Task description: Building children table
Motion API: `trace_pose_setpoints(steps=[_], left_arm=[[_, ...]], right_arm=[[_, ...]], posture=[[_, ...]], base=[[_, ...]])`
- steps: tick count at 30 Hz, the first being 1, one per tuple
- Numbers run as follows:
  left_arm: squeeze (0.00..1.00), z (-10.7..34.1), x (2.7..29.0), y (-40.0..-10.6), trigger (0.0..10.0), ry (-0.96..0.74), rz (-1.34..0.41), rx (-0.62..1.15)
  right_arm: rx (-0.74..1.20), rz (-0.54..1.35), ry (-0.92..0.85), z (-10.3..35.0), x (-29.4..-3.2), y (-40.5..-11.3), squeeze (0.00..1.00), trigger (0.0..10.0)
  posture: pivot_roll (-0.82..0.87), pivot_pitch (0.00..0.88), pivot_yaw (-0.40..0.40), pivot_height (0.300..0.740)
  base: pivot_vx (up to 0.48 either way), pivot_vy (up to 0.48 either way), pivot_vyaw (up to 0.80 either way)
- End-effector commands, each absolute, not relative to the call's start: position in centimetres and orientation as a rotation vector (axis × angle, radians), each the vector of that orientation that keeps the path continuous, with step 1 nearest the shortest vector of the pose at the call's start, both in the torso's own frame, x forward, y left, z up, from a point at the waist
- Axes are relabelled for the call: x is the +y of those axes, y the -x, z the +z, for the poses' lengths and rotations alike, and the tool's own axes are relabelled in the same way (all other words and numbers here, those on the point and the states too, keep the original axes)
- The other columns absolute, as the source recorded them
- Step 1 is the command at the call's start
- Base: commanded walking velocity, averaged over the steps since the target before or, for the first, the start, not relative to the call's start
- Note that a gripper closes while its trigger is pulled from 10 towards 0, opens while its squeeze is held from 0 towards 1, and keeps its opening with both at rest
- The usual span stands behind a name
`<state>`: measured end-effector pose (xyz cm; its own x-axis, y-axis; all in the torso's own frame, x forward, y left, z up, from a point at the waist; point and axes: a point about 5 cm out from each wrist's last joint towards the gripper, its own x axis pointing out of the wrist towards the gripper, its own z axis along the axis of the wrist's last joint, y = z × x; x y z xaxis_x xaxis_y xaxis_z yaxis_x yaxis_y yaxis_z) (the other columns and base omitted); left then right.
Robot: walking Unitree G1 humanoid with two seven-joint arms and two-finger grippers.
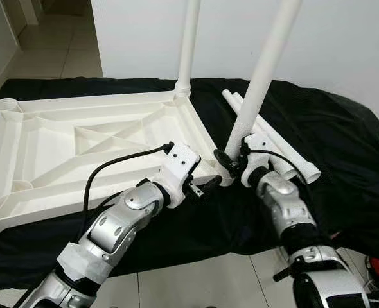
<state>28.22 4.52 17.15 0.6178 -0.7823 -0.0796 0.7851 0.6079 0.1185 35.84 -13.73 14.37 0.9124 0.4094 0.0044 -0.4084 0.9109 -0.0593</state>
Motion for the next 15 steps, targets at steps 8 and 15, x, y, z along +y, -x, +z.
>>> trace_pose_setpoints(steps=[8, 15], left_arm=[[0.0, 16.7, 3.8, -27.3, 10.0, -0.158, -1.032, 0.041], [0.0, 16.4, 3.7, -27.1, 10.0, -0.154, -1.032, 0.044]], right_arm=[[-0.02, 0.075, -0.003, 14.0, -12.4, -34.7, 0.0, 10.0], [-0.122, 0.048, -0.111, 15.7, -11.0, -33.2, 0.0, 10.0]], posture=[[0.04, 0.036, -0.098, 0.74], [0.03, 0.027, -0.09, 0.74]], base=[[0.0, 0.0, 0.0], [0.0, 0.0, 0.0]])
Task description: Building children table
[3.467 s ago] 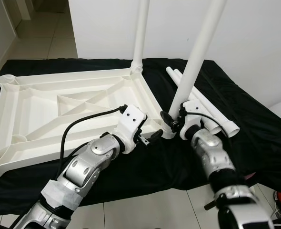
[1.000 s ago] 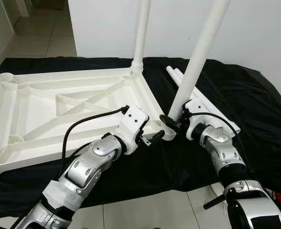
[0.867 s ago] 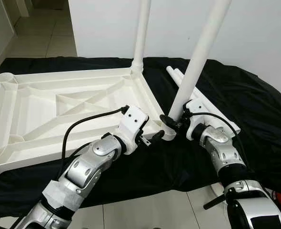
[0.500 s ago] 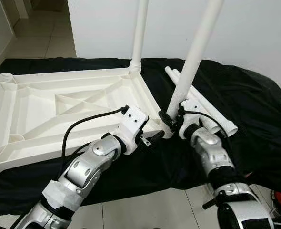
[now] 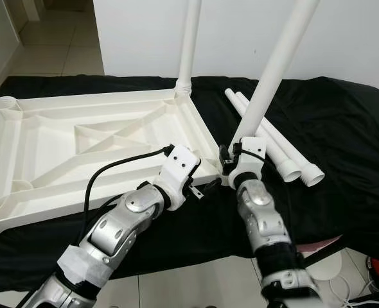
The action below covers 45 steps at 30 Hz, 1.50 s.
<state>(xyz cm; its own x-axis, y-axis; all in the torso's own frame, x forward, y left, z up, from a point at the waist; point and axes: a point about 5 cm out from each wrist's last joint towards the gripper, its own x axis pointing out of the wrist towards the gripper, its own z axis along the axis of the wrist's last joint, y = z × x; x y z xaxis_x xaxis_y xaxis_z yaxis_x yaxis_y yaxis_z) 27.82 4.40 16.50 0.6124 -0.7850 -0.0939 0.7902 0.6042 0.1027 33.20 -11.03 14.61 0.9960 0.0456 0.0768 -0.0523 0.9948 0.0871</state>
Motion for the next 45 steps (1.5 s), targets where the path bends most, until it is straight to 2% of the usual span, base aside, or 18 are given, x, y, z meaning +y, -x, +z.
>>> trace_pose_setpoints(steps=[1, 3, 4, 6, 7, 13, 15, 16, 18, 20, 27, 28, 29, 38, 39, 41, 42, 45], left_arm=[[0.0, 16.4, 3.7, -27.0, 10.0, -0.155, -1.034, 0.044], [0.0, 16.4, 3.6, -27.0, 10.0, -0.156, -1.037, 0.044], [0.0, 16.4, 3.6, -27.1, 10.0, -0.156, -1.038, 0.043], [0.0, 16.4, 3.6, -27.1, 10.0, -0.156, -1.038, 0.042], [0.0, 16.5, 3.6, -27.1, 10.0, -0.155, -1.037, 0.041], [0.0, 16.5, 3.8, -27.2, 10.0, -0.155, -1.033, 0.042], [0.0, 16.3, 3.9, -27.0, 10.0, -0.155, -1.03, 0.046], [0.0, 16.3, 3.9, -27.0, 10.0, -0.155, -1.029, 0.047], [0.0, 16.3, 3.9, -27.0, 10.0, -0.155, -1.029, 0.047], [0.0, 16.3, 4.0, -27.0, 10.0, -0.156, -1.026, 0.046], [0.0, 16.3, 4.0, -27.0, 10.0, -0.155, -1.025, 0.046], [0.0, 16.3, 4.0, -27.1, 10.0, -0.154, -1.026, 0.046], [0.0, 16.3, 4.0, -27.1, 10.0, -0.155, -1.03, 0.046], [0.0, 16.4, 3.9, -27.2, 10.0, -0.155, -1.031, 0.045], [0.0, 16.4, 3.9, -27.2, 10.0, -0.155, -1.028, 0.044], [0.0, 16.4, 4.0, -27.2, 10.0, -0.155, -1.026, 0.043], [0.0, 16.4, 4.0, -27.2, 10.0, -0.155, -1.024, 0.043], [0.0, 16.4, 4.0, -27.2, 10.0, -0.155, -1.02, 0.042]], right_arm=[[-0.127, 0.044, -0.102, 15.8, -11.2, -33.1, 0.0, 10.0], [-0.14, 0.041, -0.108, 16.0, -11.6, -33.1, 0.0, 10.0], [-0.152, 0.045, -0.123, 16.1, -11.9, -33.0, 0.44, 10.0], [-0.161, 0.047, -0.135, 16.2, -12.1, -32.9, 0.44, 10.0], [-0.177, 0.045, -0.13, 16.4, -12.2, -32.7, 1.0, 10.0], [-0.2, 0.072, -0.097, 16.3, -12.2, -31.4, 1.0, 10.0], [-0.19, 0.102, -0.064, 15.8, -12.1, -30.2, 1.0, 10.0], [-0.186, 0.127, -0.061, 15.5, -12.1, -29.5, 0.0, 10.0], [-0.186, 0.127, -0.061, 15.5, -12.1, -29.5, 0.0, 10.0], [-0.184, 0.169, -0.047, 15.0, -12.2, -28.2, 0.0, 10.0], [-0.177, 0.186, -0.051, 14.7, -12.3, -27.7, 0.0, 10.0], [-0.165, 0.202, -0.059, 14.5, -12.3, -27.4, 0.0, 2.9], [-0.155, 0.227, -0.062, 14.3, -12.1, -27.3, 0.0, 0.0], [-0.142, 0.267, -0.077, 14.2, -11.6, -27.1, 0.0, 0.0], [-0.138, 0.283, -0.077, 14.2, -11.5, -27.3, 0.0, 9.2], [-0.134, 0.296, -0.076, 14.3, -11.4, -27.3, 0.0, 9.2], [-0.134, 0.303, -0.077, 14.4, -11.4, -27.5, 0.0, 10.0], [-0.137, 0.295, -0.065, 14.7, -12.2, -28.2, 0.0, 10.0]], posture=[[0.03, 0.027, -0.09, 0.74], [0.03, 0.026, -0.091, 0.74], [0.03, 0.023, -0.092, 0.74], [0.03, 0.022, -0.093, 0.74], [0.03, 0.02, -0.093, 0.74], [0.03, 0.018, -0.096, 0.74], [0.03, 0.018, -0.099, 0.74], [0.03, 0.018, -0.098, 0.74], [0.03, 0.018, -0.098, 0.74], [0.03, 0.02, -0.099, 0.74], [0.03, 0.021, -0.096, 0.74], [0.02, 0.023, -0.091, 0.74], [0.02, 0.023, -0.088, 0.74], [0.02, 0.026, -0.092, 0.74], [0.02, 0.025, -0.093, 0.74], [0.02, 0.025, -0.093, 0.74], [0.03, 0.026, -0.095, 0.74], [0.03, 0.027, -0.096, 0.74]], base=[[0.0, 0.0, 0.0], [0.0, 0.0, 0.0], [0.0, 0.0, 0.0], [0.0, 0.0, 0.0], [0.0, 0.0, 0.0], [0.0, 0.0, 0.0], [0.0, 0.0, 0.0], [0.0, 0.0, 0.0], [0.0, 0.0, 0.0], [0.0, 0.0, 0.0], [0.0, 0.0, 0.0], [0.0, 0.0, 0.0], [0.0, 0.0, 0.0], [0.0, 0.0, 0.0], [0.0, 0.0, 0.0], [0.0, 0.0, 0.0], [0.0, 0.0, 0.0], [0.0, 0.0, 0.0]])
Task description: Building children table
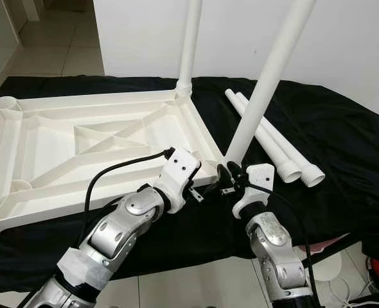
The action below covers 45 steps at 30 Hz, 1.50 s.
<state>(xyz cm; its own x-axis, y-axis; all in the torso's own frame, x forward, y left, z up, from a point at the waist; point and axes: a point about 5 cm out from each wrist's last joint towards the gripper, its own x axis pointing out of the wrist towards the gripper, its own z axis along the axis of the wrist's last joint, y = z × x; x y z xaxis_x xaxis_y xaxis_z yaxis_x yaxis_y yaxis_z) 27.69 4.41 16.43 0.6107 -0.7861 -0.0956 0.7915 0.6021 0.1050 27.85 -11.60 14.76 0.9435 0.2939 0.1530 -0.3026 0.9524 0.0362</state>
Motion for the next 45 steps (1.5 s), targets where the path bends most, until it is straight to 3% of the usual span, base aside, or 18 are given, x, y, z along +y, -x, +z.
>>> trace_pose_setpoints(steps=[1, 5, 8, 12, 16, 22, 30, 35, 36, 38, 39, 45], left_arm=[[0.0, 16.4, 4.0, -27.2, 10.0, -0.155, -1.02, 0.042], [0.0, 16.5, 4.1, -27.2, 10.0, -0.155, -1.017, 0.041], [0.0, 16.6, 4.3, -27.7, 10.0, -0.151, -0.994, 0.041], [0.0, 16.7, 4.3, -27.9, 10.0, -0.148, -0.984, 0.041], [0.0, 15.9, 6.0, -30.6, 10.0, -0.229, -0.779, 0.12], [0.0, 14.3, 7.9, -31.7, 10.0, -0.275, -0.633, 0.242], [0.0, 12.9, 9.1, -31.9, 10.0, -0.315, -0.564, 0.335], [0.0, 12.6, 9.7, -32.1, 10.0, -0.318, -0.543, 0.362], [0.0, 12.5, 9.8, -32.2, 9.5, -0.301, -0.529, 0.371], [0.0, 12.4, 9.9, -32.3, 9.5, -0.289, -0.519, 0.378], [0.0, 12.3, 10.1, -32.3, 0.0, -0.277, -0.506, 0.388], [0.0, 12.4, 10.1, -32.6, 0.0, -0.259, -0.482, 0.387]], right_arm=[[-0.137, 0.295, -0.065, 14.7, -12.2, -28.2, 0.0, 10.0], [-0.135, 0.279, -0.045, 15.0, -13.5, -29.1, 0.0, 10.0], [-0.148, 0.284, 0.017, 15.9, -16.1, -31.2, 0.0, 10.0], [-0.151, 0.285, 0.02, 16.1, -16.6, -31.5, 0.0, 10.0], [-0.141, 0.251, 0.006, 16.6, -18.8, -33.0, 0.0, 10.0], [-0.172, 0.319, -0.02, 16.6, -17.1, -32.1, 0.0, 10.0], [-0.157, 0.323, -0.088, 15.4, -15.6, -30.7, 0.0, 10.0], [-0.155, 0.284, -0.103, 15.2, -16.1, -30.3, 0.0, 10.0], [-0.154, 0.277, -0.101, 15.2, -16.3, -30.3, 0.0, 10.0], [-0.154, 0.273, -0.101, 15.2, -16.4, -30.3, 0.0, 10.0], [-0.154, 0.27, -0.1, 15.2, -16.4, -30.3, 0.0, 10.0], [-0.158, 0.262, -0.101, 15.4, -16.4, -30.2, 0.0, 10.0]], posture=[[0.03, 0.027, -0.096, 0.74], [0.03, 0.029, -0.094, 0.74], [0.03, 0.037, -0.086, 0.74], [0.03, 0.037, -0.086, 0.74], [0.03, 0.048, -0.086, 0.74], [0.05, 0.066, -0.092, 0.74], [0.04, 0.071, -0.084, 0.74], [0.03, 0.071, -0.077, 0.74], [0.03, 0.071, -0.078, 0.74], [0.03, 0.071, -0.078, 0.74], [0.03, 0.071, -0.078, 0.74], [0.02, 0.067, -0.079, 0.74]], base=[[0.0, 0.0, 0.0], [0.0, 0.0, 0.0], [0.0, 0.0, 0.0], [0.0, 0.0, 0.0], [0.0, 0.0, 0.0], [0.0, 0.0, 0.0], [0.0, 0.0, 0.0], [0.0, 0.0, 0.0], [0.0, 0.0, 0.0], [0.0, 0.0, 0.0], [0.0, 0.0, 0.0], [0.0, 0.0, 0.0]])
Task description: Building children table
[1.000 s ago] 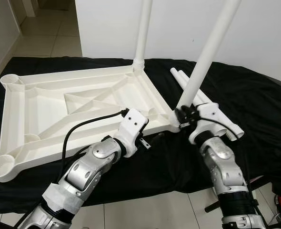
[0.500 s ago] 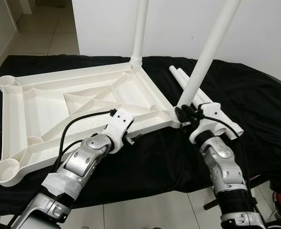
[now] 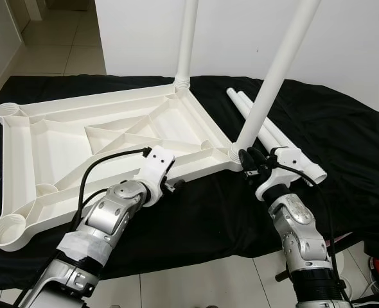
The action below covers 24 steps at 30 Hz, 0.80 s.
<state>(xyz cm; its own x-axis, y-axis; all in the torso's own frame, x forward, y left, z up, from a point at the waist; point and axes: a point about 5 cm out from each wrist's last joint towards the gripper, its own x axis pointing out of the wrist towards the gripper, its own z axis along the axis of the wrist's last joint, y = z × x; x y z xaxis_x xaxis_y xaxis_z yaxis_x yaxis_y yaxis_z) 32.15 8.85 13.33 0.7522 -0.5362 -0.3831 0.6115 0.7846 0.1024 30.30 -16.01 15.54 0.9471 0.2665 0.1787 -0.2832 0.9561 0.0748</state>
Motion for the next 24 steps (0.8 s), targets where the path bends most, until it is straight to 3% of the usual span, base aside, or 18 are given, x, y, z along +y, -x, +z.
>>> trace_pose_setpoints(steps=[1, 21, 22, 23, 24], left_arm=[[0.0, 12.41, 10.15, -32.56, 0.0, -0.259, -0.482, 0.387], [0.0, 12.64, 10.18, -32.62, 0.0, -0.261, -0.479, 0.367], [0.0, 12.78, 10.13, -32.71, 3.8, -0.268, -0.478, 0.353], [0.0, 12.93, 9.99, -32.81, 8.7, -0.277, -0.485, 0.339], [0.0, 12.93, 9.99, -32.81, 8.7, -0.277, -0.485, 0.339]], right_arm=[[-0.158, 0.262, -0.101, 15.44, -16.4, -30.23, 0.0, 10.0], [-0.155, 0.256, -0.094, 15.61, -16.5, -30.39, 0.0, 10.0], [-0.154, 0.255, -0.094, 15.59, -16.49, -30.4, 0.0, 10.0], [-0.153, 0.254, -0.094, 15.58, -16.48, -30.44, 0.0, 10.0], [-0.153, 0.254, -0.094, 15.58, -16.48, -30.44, 0.0, 10.0]], posture=[[0.02, 0.067, -0.079, 0.74], [0.02, 0.068, -0.082, 0.74], [0.02, 0.068, -0.082, 0.74], [0.02, 0.068, -0.081, 0.74], [0.02, 0.068, -0.081, 0.74]], base=[[0.0, 0.0, 0.0], [0.0, 0.0, 0.0], [0.0, 0.0, 0.0], [0.0, 0.0, 0.0], [0.0, 0.0, 0.0]])
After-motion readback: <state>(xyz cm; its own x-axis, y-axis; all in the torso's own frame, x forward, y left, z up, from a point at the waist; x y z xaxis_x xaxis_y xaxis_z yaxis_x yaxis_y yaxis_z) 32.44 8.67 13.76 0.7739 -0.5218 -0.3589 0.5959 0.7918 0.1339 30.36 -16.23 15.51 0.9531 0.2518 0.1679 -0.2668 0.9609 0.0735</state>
